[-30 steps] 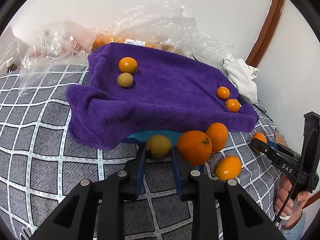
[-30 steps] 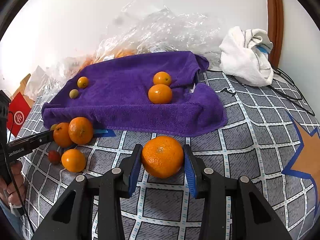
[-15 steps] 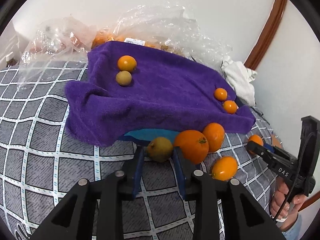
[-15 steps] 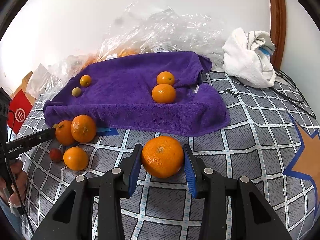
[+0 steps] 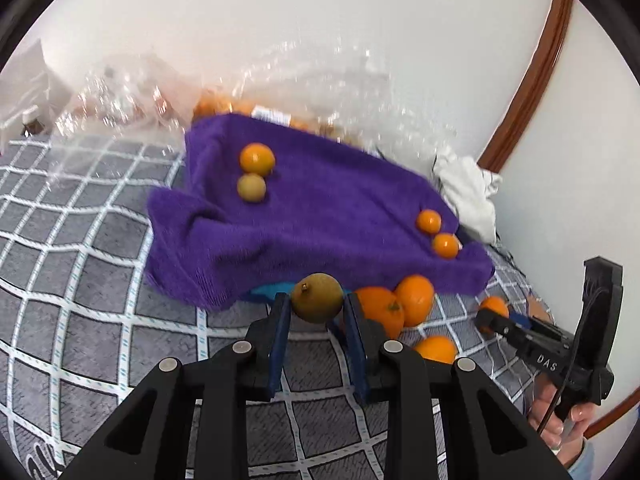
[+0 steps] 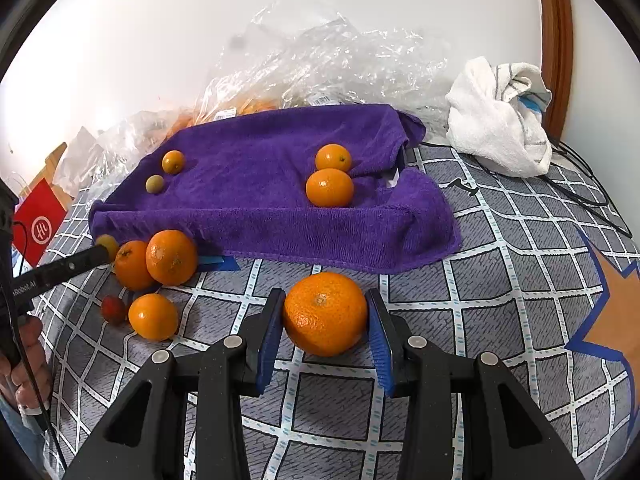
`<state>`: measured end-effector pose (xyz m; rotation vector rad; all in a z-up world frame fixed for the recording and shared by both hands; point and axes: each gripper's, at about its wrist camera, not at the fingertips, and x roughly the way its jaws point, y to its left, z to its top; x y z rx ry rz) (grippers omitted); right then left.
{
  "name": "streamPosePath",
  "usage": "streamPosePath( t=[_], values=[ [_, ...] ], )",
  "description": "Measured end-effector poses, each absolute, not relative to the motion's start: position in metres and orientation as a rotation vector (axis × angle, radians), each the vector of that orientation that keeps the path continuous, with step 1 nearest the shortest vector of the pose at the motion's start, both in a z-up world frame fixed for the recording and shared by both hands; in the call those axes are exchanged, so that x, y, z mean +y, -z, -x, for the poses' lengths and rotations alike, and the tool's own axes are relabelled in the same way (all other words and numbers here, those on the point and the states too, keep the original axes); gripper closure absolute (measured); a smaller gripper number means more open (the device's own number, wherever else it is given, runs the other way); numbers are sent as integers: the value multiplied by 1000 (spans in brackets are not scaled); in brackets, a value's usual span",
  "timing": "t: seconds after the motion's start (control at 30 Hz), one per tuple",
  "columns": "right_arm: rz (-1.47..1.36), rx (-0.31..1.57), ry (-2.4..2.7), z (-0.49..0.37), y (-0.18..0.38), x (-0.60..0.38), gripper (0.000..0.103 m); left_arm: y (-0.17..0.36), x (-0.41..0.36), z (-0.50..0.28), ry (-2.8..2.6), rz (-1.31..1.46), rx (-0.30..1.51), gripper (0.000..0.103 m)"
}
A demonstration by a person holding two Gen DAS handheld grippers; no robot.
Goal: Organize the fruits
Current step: 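Lift the large orange onto the towel while the left carries the yellow-green fruit there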
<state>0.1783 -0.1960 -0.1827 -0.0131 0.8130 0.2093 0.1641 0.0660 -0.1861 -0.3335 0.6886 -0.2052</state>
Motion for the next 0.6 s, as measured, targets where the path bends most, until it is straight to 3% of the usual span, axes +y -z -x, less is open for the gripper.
streamPosePath(
  t=[0.6],
  values=[
    [-33, 728, -238, -165, 170, -202, 63, 173, 82, -155, 137, 376, 571, 77]
  ],
)
